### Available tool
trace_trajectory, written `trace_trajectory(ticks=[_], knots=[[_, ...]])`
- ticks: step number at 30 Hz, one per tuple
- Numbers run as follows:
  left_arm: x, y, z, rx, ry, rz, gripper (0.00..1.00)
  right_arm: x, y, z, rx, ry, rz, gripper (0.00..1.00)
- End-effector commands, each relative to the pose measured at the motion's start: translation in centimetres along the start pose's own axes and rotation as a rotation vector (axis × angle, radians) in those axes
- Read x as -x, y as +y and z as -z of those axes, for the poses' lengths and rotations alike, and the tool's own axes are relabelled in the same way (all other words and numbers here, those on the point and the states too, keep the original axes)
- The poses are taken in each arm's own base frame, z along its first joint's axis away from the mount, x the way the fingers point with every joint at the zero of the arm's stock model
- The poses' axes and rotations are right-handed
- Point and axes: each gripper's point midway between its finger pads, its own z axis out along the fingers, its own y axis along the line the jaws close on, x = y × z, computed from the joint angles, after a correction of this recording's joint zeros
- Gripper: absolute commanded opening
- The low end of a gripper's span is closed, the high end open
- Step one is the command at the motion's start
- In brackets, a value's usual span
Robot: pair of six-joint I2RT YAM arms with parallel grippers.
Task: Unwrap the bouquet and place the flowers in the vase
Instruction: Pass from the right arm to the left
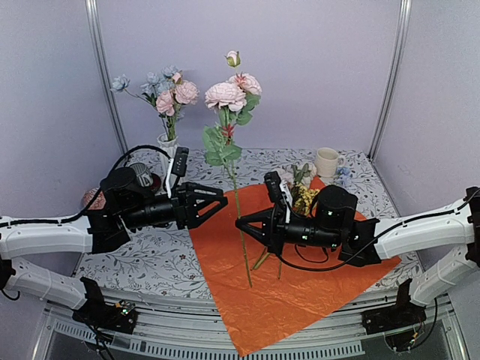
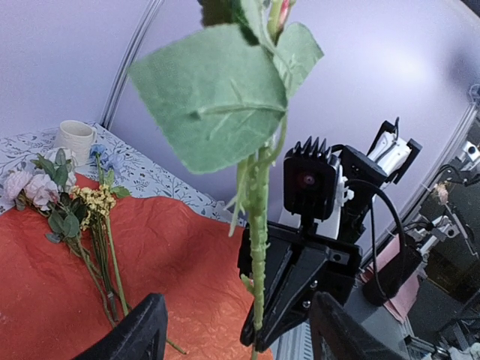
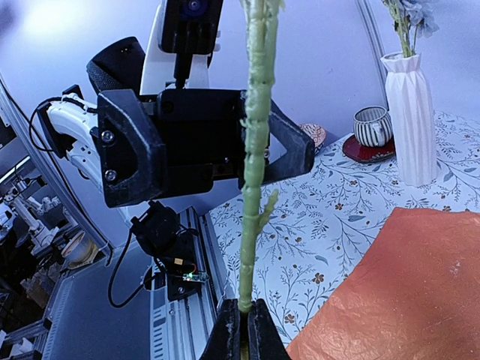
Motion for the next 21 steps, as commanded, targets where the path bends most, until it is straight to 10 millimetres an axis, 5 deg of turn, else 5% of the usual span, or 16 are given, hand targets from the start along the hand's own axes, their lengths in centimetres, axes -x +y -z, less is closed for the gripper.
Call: trace_trajectory(ticks=[1, 14, 21], knots=[[1.4, -1.1, -0.5, -0.03, -0.043, -0.044, 0.62, 1.3, 1.4, -0.7, 0.046, -0.035, 0.036, 0.02], [1.2, -1.2, -1.3, -0.05, -0.025, -0.03, 0.48, 0.3, 1.4, -2.1, 0.056, 0.003, 0.038, 0.02], [1.3, -1.1, -1.3, -0.044, -0.028, -0.04, 0.21, -0.3, 0.9, -2.6, 0.033, 0.025, 0.034, 0.07]])
